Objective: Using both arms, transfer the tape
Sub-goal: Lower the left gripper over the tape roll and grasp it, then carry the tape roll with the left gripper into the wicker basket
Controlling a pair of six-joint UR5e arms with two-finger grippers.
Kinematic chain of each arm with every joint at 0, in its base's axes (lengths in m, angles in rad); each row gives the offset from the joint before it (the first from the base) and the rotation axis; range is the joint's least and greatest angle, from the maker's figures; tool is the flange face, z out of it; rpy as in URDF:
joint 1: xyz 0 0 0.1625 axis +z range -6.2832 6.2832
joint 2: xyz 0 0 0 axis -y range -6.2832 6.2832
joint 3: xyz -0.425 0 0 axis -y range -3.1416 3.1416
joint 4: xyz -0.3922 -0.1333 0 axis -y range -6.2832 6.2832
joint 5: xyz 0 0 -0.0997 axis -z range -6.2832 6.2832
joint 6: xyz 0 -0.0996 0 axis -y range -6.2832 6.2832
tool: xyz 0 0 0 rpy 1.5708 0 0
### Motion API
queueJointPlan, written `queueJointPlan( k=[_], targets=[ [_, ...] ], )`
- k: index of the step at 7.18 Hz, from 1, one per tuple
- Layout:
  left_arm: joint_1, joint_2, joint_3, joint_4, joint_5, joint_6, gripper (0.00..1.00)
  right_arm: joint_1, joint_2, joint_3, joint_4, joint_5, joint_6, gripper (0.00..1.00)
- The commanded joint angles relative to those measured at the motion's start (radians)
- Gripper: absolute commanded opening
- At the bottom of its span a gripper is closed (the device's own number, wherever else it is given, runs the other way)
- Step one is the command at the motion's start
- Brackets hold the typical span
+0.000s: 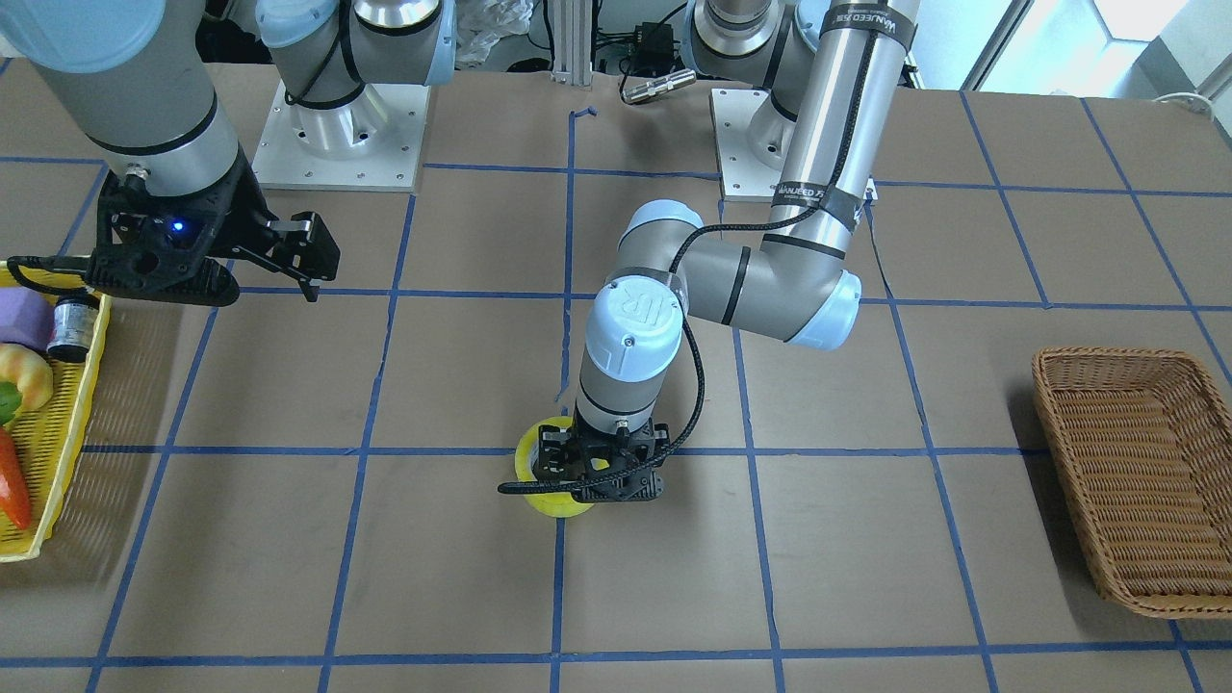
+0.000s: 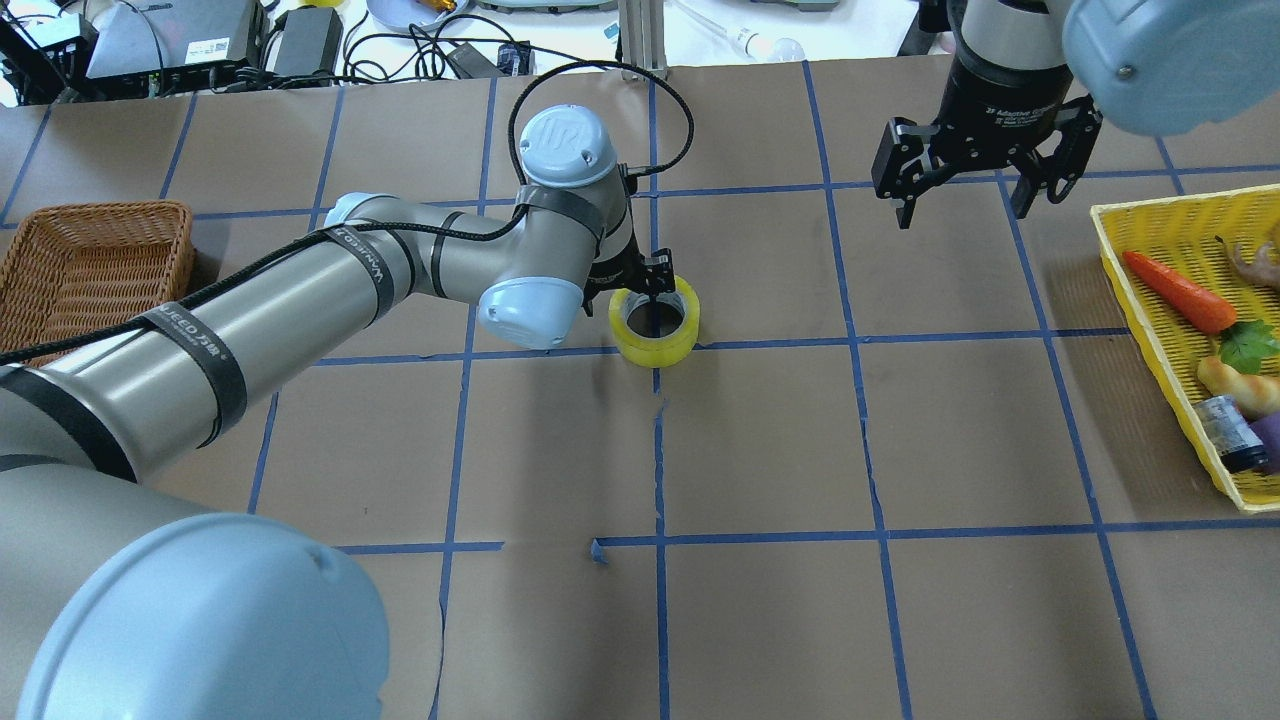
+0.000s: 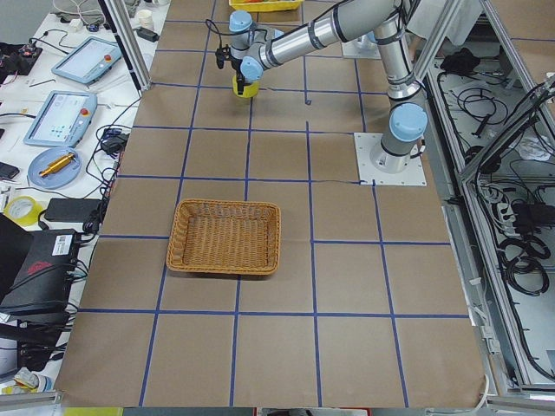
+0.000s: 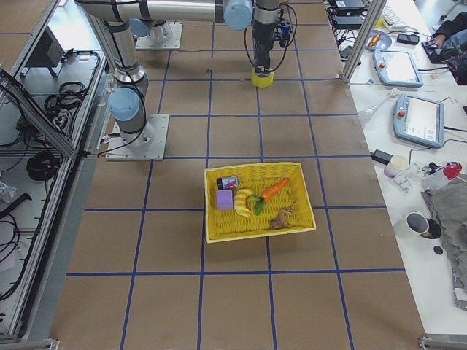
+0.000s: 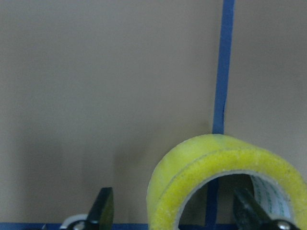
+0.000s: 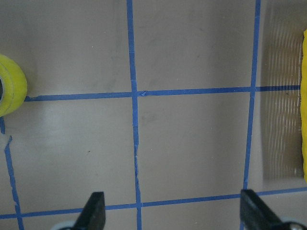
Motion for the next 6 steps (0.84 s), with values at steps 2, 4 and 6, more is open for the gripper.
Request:
queueJointPlan(
  k=[2,4,6],
  targets=[
    [-0.001,-0.004,0.000,-0.006,0.013,0.002,0.11,0.003,-0.012,-0.005,-0.002,0.017,-0.004,1.00],
    [0.001,0.052,0.003,-0.016,0.019,0.002,0.03,0.006,-0.026,-0.001,-0.002,0.020,-0.001,1.00],
    [0.107,0.148,0.069,-0.161,0.024,0.125,0.05,0.006,-0.031,0.005,-0.001,0.040,-0.001,1.00]
  ],
)
